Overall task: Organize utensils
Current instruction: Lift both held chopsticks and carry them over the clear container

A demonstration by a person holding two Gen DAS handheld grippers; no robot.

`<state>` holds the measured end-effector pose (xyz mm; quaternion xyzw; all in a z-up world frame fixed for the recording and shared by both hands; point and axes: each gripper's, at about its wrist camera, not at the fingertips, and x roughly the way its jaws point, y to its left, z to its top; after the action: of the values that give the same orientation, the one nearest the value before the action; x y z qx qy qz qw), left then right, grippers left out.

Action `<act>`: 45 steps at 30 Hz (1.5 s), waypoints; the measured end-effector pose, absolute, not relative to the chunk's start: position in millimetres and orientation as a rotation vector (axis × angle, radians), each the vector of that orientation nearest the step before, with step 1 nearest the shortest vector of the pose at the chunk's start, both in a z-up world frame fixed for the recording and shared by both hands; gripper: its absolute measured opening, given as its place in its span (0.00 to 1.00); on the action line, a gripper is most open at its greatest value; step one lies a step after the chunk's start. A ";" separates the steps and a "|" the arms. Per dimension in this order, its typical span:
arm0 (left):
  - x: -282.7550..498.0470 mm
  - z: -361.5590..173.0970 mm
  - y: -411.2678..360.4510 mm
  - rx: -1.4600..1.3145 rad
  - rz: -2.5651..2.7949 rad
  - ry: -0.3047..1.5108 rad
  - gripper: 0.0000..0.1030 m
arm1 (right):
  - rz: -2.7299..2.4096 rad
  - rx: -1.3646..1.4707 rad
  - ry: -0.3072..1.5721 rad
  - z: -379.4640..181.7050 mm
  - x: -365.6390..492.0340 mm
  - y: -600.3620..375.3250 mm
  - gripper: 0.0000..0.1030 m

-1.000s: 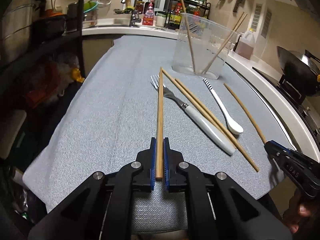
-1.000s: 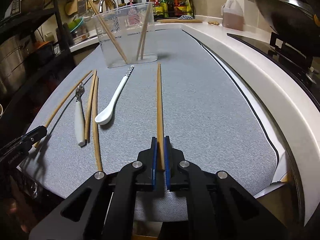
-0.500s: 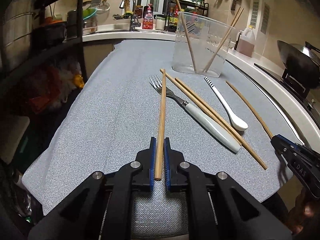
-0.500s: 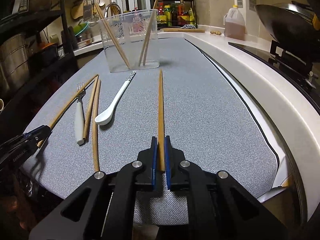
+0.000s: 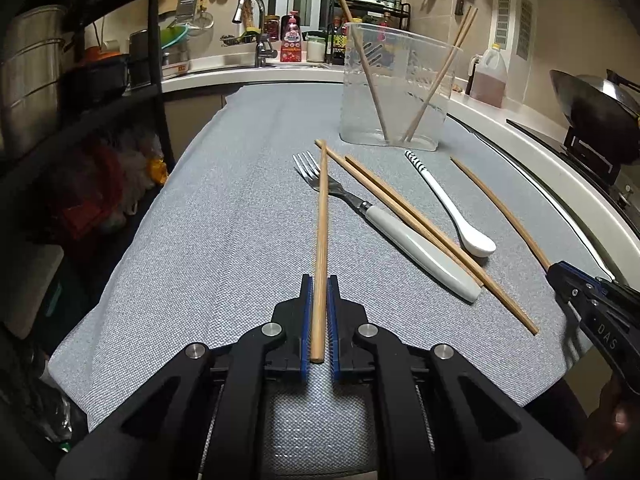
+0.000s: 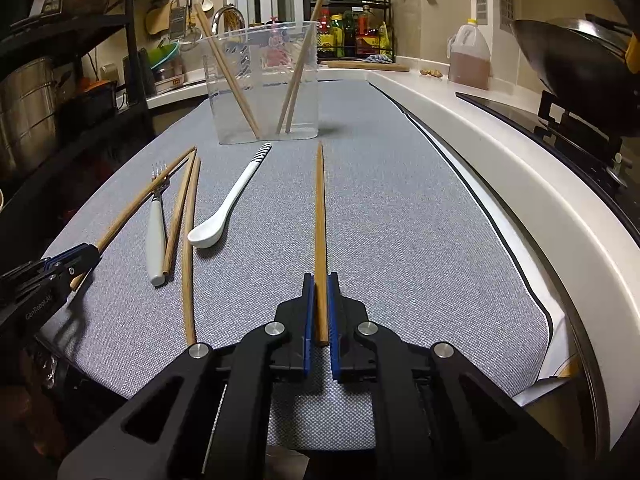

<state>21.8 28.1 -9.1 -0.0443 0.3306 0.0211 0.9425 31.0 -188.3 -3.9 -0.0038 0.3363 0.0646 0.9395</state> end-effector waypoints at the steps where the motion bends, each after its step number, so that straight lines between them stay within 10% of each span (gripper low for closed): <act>1: 21.1 -8.4 27.8 -0.090 0.040 0.674 0.07 | 0.124 -0.006 0.685 -3.6 31.0 -189.2 0.06; 45: 19.0 -1.6 22.1 -0.049 0.031 0.642 0.06 | 0.127 -0.002 0.673 9.1 30.6 -193.1 0.06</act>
<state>19.0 22.1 -1.6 -0.0241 0.3155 0.0152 0.9485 30.6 -193.1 9.1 -0.0011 0.3300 0.0625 0.9419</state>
